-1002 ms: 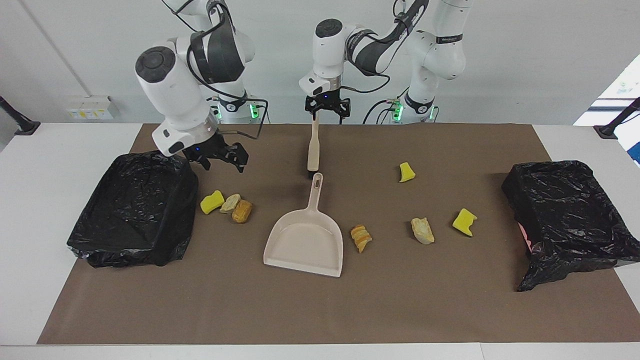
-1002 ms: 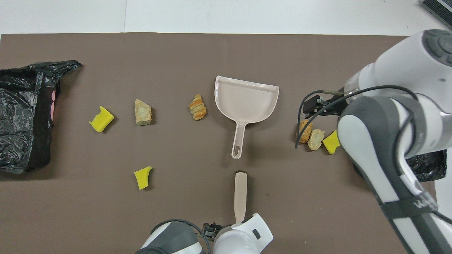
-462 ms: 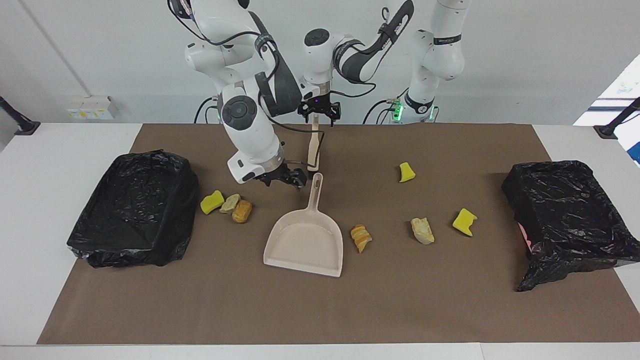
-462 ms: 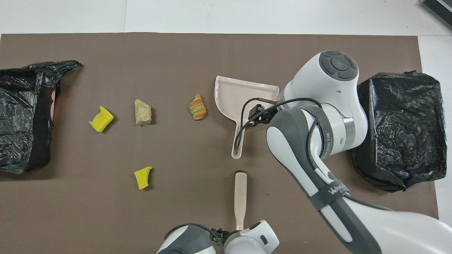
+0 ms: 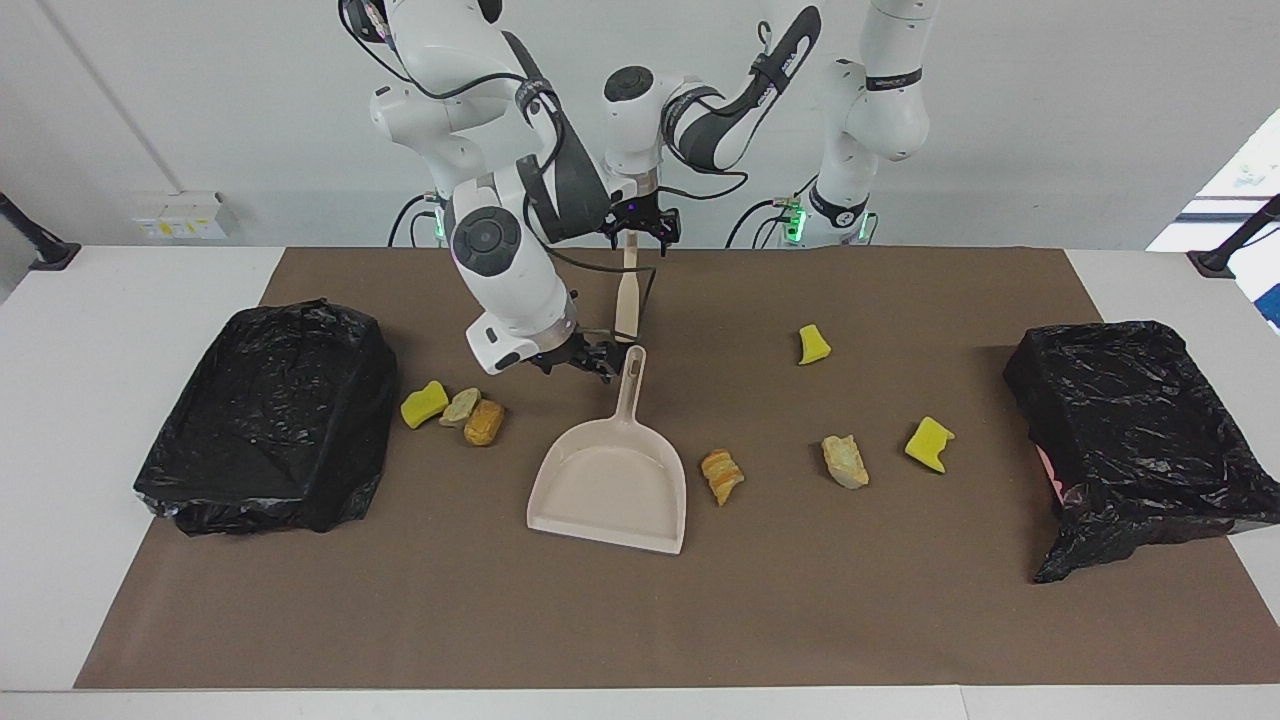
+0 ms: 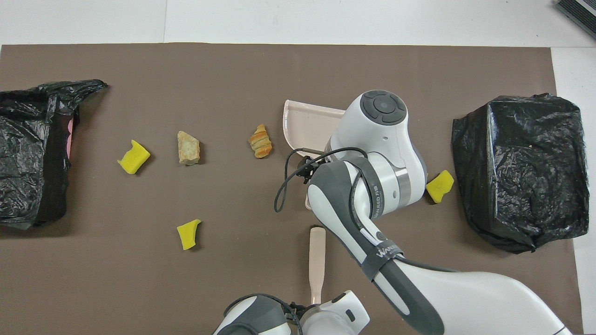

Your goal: Sweep and dump trash in bin

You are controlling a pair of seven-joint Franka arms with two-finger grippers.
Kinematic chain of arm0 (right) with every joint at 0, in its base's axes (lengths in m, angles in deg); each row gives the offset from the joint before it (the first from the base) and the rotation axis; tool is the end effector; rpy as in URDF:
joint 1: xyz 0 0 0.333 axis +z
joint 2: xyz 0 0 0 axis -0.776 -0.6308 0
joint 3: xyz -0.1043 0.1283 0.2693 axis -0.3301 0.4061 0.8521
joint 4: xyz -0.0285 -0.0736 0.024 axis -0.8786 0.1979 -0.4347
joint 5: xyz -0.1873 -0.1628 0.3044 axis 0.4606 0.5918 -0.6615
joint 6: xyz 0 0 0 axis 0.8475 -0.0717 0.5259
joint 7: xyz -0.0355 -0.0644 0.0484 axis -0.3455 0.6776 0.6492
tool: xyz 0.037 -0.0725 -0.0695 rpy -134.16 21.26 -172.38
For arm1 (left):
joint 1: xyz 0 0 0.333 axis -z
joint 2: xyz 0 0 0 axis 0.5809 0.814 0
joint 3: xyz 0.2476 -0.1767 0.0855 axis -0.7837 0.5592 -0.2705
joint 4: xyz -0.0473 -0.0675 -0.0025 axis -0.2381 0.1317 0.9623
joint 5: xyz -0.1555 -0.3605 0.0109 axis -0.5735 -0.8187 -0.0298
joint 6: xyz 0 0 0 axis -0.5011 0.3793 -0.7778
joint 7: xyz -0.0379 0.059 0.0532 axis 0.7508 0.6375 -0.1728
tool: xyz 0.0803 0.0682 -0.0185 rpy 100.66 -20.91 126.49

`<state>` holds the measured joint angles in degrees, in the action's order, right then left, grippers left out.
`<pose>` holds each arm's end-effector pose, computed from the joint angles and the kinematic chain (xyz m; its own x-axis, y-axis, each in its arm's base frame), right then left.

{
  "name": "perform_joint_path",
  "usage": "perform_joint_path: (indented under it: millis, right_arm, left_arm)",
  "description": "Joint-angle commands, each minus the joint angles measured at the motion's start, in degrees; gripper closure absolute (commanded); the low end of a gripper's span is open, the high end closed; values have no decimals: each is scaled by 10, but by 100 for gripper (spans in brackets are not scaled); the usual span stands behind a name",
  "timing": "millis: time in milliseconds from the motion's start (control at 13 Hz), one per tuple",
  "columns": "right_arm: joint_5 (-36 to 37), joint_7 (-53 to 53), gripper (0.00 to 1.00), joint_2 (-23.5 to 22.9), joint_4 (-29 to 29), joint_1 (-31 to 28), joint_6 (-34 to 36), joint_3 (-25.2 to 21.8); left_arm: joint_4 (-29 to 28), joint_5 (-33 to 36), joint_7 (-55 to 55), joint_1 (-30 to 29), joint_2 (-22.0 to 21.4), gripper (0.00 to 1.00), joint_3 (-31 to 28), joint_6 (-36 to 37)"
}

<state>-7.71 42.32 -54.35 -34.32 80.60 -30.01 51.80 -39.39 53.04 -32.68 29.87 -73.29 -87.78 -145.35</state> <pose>0.5722 0.2993 0.3628 0.9390 -0.2158 -0.2678 -0.2491 -0.9636 -0.0971 0.2100 -0.4701 0.3491 0.9619 -0.2670 -0.0584 -0.2693 -0.9624 -0.0354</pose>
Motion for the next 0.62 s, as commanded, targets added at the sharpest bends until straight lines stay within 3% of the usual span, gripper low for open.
perform_joint_path:
  millis: [0, 154, 231, 462, 539]
  right_arm:
    - [-10, 21, 0, 9, -41, -4, -37, -1]
    - [-11, 18, 0, 16, -55, 7, -44, 1]
    - [-11, 18, 0, 15, -55, 7, -46, 1]
    - [-12, 14, 3, 15, -54, 11, -51, 2]
    - [-11, 14, 20, 15, -52, 11, -51, 2]
  left_arm:
    - [-4, -27, -8, 14, -4, 53, -10, -3]
    - [-3, -38, -6, 13, -7, 90, -10, 0]
    - [-2, -38, -6, 13, -8, 99, -10, 3]
    - [12, -38, -6, 6, -19, 100, -11, 33]
    - [17, -38, -1, 1, -30, 100, -13, 59]
